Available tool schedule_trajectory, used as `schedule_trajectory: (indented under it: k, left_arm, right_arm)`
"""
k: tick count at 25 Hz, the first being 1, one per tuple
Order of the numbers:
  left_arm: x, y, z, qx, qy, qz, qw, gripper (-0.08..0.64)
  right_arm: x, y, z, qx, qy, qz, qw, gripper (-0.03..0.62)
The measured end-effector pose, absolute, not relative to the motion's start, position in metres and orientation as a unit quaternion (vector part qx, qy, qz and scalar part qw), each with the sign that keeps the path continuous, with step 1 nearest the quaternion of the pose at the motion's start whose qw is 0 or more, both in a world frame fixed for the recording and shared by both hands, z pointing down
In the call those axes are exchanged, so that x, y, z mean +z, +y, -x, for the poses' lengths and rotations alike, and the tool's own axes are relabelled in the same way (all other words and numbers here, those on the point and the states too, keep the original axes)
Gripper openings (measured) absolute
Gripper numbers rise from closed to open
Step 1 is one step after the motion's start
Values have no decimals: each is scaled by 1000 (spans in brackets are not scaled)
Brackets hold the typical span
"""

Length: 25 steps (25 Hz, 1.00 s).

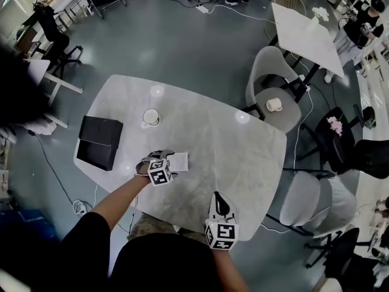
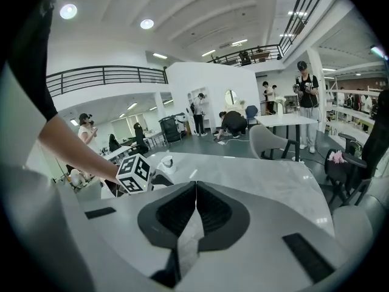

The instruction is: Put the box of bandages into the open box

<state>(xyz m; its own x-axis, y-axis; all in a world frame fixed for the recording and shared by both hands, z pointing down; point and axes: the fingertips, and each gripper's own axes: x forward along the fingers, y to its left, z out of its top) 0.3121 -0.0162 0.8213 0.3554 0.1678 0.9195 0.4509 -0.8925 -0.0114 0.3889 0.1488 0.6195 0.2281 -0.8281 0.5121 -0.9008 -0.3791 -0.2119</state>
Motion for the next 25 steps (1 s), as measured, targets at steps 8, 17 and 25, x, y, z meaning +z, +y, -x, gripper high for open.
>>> schedule_trajectory:
  k: [8,17,25]
  left_arm:
    - [848,-20,-329,-545,-221,795,146,446]
    - [871,-15,-313,-579,-259,750,188,459]
    - [871,-15,-314,-590,-261,743,177,456]
  right_arm:
    - [633,173,-401,290,-539,-787,78,12]
    - [625,174,-391,270,-554,-782,93,12]
    - [624,169,-376,265,-556,-782,92,12]
